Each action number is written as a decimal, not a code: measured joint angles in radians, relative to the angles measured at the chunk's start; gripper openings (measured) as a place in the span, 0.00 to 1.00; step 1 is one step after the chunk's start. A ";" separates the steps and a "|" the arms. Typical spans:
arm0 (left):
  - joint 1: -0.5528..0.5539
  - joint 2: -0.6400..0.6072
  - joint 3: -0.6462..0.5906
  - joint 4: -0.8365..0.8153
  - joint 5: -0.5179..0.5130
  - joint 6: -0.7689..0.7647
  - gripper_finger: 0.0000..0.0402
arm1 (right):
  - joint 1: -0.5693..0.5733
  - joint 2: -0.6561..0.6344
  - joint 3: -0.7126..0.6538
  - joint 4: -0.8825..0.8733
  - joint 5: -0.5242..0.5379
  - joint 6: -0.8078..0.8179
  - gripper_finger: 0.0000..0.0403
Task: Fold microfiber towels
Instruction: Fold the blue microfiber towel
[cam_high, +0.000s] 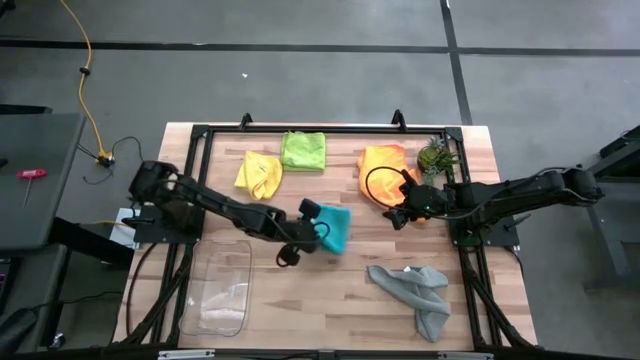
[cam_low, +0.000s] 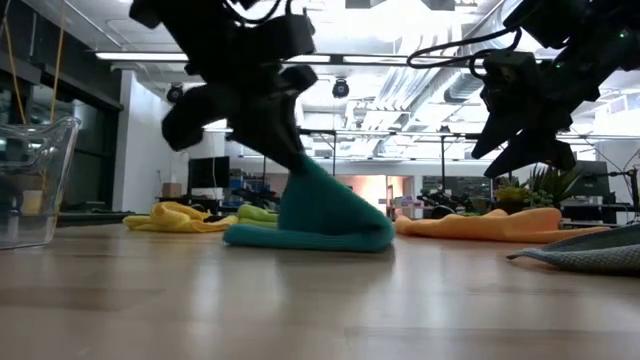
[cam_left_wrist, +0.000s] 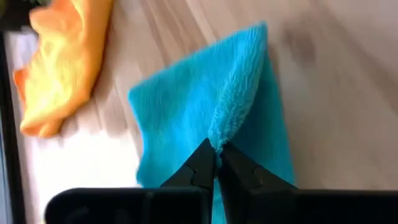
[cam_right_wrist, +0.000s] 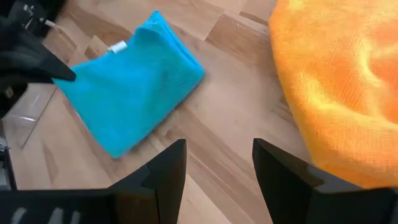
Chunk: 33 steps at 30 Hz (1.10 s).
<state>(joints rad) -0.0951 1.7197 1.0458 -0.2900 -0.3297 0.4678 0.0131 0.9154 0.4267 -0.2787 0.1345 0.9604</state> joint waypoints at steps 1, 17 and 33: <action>0.003 -0.013 -0.001 -0.032 -0.013 0.010 0.01 | 0.000 0.000 0.000 -0.001 0.002 0.001 0.44; 0.072 0.094 -0.002 -0.192 -0.004 -0.027 0.02 | 0.000 0.000 0.000 -0.008 0.003 0.030 0.44; 0.131 0.063 -0.001 -0.278 0.091 -0.055 0.35 | 0.000 0.000 0.000 -0.009 0.002 0.034 0.44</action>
<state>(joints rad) 0.0356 1.7825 1.0453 -0.5677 -0.2389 0.4129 0.0128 0.9154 0.4267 -0.2879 0.1368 0.9940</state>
